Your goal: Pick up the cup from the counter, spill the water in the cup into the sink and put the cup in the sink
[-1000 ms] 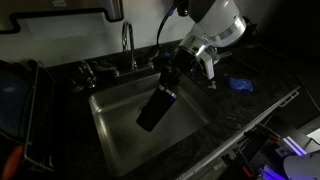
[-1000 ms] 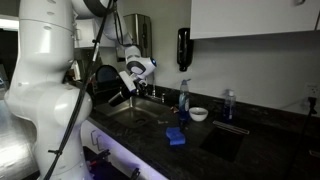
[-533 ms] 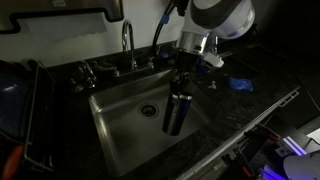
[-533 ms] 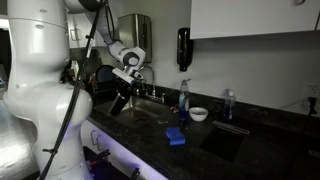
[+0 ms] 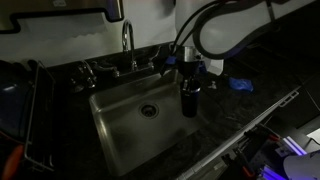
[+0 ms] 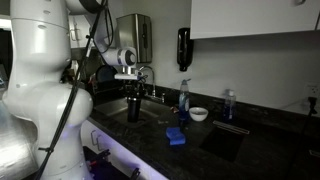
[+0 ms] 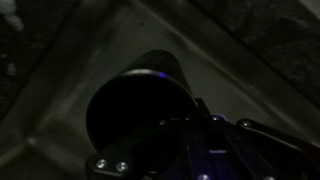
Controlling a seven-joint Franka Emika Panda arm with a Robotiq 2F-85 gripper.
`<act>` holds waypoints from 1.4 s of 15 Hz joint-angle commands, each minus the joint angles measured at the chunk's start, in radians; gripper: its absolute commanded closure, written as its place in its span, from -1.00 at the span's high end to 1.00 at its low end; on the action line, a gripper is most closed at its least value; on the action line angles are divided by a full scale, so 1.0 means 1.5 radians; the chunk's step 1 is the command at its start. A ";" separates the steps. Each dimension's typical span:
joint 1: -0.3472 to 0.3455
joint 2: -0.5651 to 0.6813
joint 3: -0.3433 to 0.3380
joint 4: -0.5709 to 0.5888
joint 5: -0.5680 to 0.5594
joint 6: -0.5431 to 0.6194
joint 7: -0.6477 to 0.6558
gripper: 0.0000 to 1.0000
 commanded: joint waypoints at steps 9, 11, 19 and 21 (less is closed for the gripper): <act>0.043 0.088 -0.038 0.051 -0.466 0.089 0.403 -0.96; 0.031 0.085 -0.025 0.062 -0.383 0.069 0.421 -0.96; 0.026 0.081 -0.035 0.063 -0.204 0.123 0.434 -0.96; 0.027 0.085 -0.037 0.048 -0.186 0.155 0.440 -0.96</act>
